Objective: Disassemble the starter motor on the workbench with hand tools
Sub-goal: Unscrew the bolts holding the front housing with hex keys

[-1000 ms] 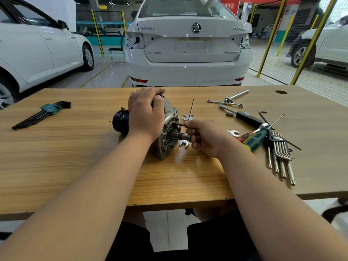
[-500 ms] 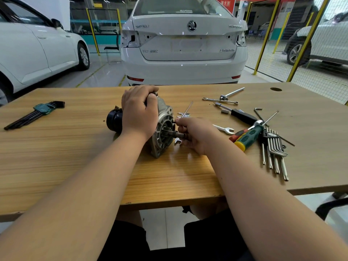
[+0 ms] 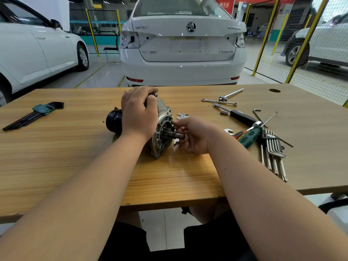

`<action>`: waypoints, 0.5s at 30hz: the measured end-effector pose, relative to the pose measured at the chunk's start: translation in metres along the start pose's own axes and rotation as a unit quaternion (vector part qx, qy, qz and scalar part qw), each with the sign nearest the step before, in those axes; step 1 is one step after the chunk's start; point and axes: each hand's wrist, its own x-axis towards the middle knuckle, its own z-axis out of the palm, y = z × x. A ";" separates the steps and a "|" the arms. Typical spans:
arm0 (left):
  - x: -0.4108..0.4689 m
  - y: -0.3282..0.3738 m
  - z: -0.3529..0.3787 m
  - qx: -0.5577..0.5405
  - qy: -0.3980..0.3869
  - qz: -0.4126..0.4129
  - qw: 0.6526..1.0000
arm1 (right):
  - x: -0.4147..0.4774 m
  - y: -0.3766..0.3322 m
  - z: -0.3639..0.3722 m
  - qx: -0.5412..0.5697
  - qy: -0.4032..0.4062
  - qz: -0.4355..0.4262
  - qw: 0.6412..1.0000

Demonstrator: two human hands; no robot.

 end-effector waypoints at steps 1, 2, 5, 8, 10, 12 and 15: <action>0.000 0.000 0.000 0.001 0.001 0.000 1.000 | 0.000 0.000 0.000 -0.002 0.001 0.000 1.000; 0.000 0.000 0.000 0.002 0.001 0.000 1.000 | 0.000 0.000 0.000 -0.003 0.003 -0.001 1.000; -0.001 0.000 0.000 0.006 -0.001 0.000 1.000 | 0.001 0.001 0.000 -0.003 0.006 -0.005 1.000; 0.000 -0.001 0.000 0.008 -0.003 -0.001 1.000 | 0.003 -0.001 0.000 0.001 0.005 -0.003 1.000; 0.000 -0.001 0.000 0.008 -0.002 -0.001 1.000 | 0.004 -0.002 0.000 -0.006 0.006 -0.006 1.000; 0.001 -0.002 0.000 0.006 -0.001 0.000 1.000 | 0.005 -0.003 -0.002 -0.026 0.004 -0.020 0.999; 0.001 -0.003 0.001 0.008 0.000 0.001 1.000 | 0.006 -0.004 -0.002 -0.056 0.003 -0.045 0.997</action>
